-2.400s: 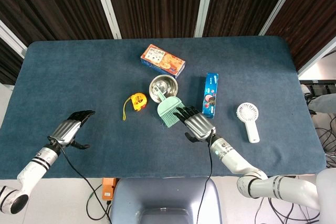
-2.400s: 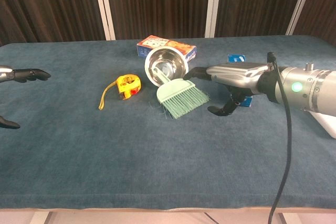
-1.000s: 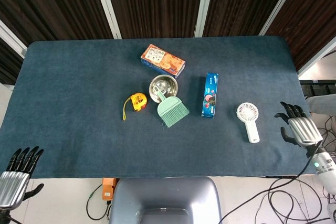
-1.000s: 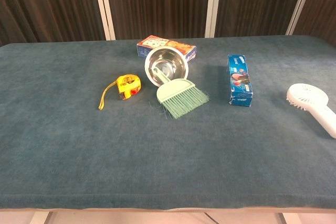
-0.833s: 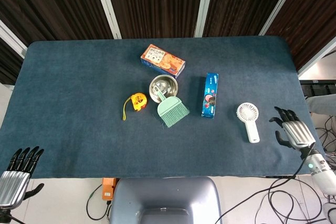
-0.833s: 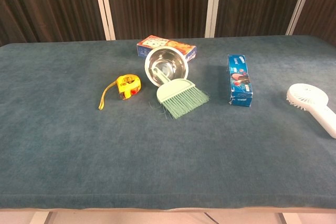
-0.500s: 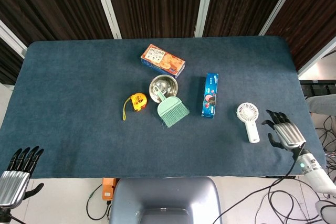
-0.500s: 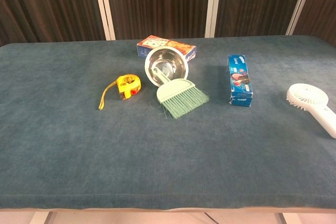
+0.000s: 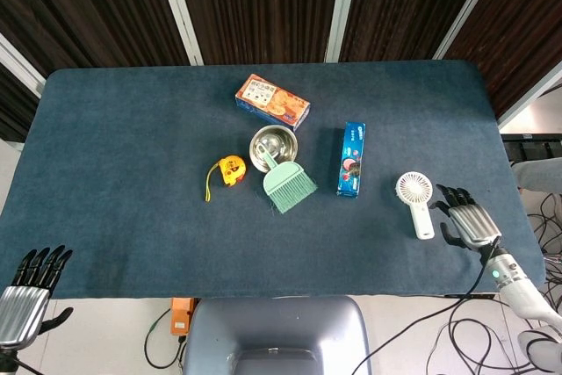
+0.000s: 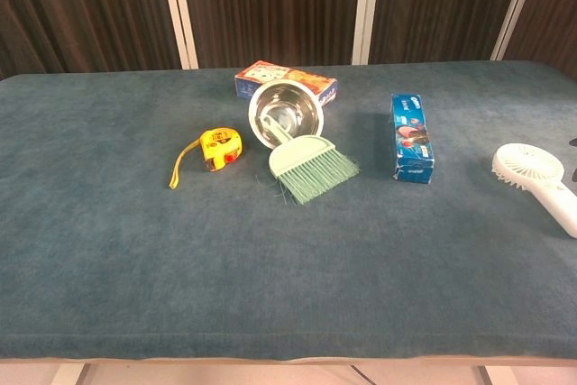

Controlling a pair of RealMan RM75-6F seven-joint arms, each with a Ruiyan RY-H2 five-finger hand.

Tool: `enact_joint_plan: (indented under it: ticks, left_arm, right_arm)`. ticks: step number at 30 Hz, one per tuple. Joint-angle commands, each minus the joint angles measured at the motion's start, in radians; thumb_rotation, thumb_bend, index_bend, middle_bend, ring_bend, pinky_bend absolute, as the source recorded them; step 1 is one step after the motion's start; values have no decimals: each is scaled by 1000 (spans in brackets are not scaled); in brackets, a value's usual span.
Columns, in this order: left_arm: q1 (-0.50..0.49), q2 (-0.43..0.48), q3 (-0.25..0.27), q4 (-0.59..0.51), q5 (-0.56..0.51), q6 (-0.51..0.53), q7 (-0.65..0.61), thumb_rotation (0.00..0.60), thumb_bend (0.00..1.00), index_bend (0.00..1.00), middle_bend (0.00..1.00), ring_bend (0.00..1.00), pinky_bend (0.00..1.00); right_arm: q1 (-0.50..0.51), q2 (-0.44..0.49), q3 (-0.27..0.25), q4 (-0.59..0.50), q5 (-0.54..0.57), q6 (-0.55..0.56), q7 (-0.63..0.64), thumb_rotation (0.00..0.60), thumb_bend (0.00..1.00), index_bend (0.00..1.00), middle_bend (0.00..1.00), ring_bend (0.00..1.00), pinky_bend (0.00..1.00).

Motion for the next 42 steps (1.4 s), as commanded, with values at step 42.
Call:
enact_joint_plan:
  ticks: [42]
  left_arm:
    - [10,5,-14,10,9,12,-27,600,99,0,62,28,46]
  right_arm:
    - [-13,26,19,-71,-30,108,-18,600,582,267,0,0,0]
